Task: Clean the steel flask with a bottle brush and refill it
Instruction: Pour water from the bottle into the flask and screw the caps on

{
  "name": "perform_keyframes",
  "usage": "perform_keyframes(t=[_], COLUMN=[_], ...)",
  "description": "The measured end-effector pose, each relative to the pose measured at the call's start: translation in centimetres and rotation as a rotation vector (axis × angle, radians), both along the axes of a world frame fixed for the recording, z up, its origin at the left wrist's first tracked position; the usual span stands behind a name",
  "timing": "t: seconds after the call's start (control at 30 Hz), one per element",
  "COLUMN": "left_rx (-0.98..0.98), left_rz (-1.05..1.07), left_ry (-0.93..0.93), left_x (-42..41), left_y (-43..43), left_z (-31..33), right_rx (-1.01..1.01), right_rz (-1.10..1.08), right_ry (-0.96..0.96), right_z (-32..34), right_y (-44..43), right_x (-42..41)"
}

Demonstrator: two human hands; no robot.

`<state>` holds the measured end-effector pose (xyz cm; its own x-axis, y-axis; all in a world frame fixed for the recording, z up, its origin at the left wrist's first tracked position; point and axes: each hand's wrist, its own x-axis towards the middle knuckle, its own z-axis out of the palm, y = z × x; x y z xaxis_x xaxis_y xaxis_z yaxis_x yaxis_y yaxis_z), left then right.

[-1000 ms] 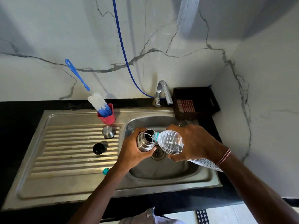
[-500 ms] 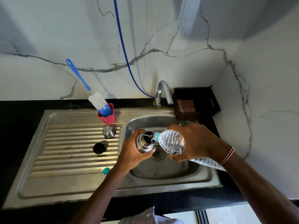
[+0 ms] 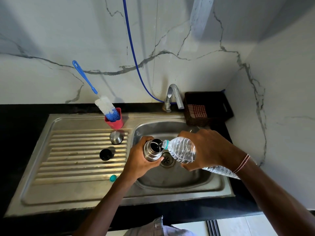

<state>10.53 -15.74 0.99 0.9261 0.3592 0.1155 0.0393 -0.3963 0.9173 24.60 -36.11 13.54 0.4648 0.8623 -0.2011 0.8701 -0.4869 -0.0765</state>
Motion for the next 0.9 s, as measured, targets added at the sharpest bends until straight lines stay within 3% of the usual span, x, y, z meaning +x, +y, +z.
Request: perform_keyframes(t=[0.9], left_rx=[-0.009], left_rz=[0.022], left_ry=[0.001], left_x=[-0.20], left_y=[-0.34], left_z=[0.26], right_rx=[0.040], right_rz=[0.017], right_ry=[0.046], right_z=[0.52], right_y=[0.50], right_x=[-0.08])
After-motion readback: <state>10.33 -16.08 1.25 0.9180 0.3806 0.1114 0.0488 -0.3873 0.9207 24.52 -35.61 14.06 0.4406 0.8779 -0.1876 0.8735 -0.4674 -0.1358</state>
